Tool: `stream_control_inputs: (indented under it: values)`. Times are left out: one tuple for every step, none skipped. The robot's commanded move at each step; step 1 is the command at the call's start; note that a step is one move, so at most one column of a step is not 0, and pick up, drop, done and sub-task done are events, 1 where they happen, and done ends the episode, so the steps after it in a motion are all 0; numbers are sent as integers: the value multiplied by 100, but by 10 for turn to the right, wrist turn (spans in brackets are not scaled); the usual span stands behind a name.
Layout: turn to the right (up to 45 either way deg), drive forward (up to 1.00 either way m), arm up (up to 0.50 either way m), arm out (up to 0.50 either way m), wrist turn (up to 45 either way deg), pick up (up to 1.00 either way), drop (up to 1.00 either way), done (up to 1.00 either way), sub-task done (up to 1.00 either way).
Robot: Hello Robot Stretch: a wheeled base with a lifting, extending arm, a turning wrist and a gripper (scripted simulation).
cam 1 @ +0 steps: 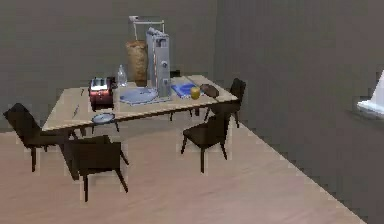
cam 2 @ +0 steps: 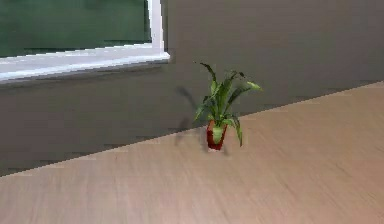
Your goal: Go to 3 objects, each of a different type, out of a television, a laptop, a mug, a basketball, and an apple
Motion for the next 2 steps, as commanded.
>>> stream_control_inputs:
  values:
    - [0, 85, 0, 0, 0, 0, 0, 0, 0]
    - [0, 0, 0, 0, 0, 0, 0, 0, 100]
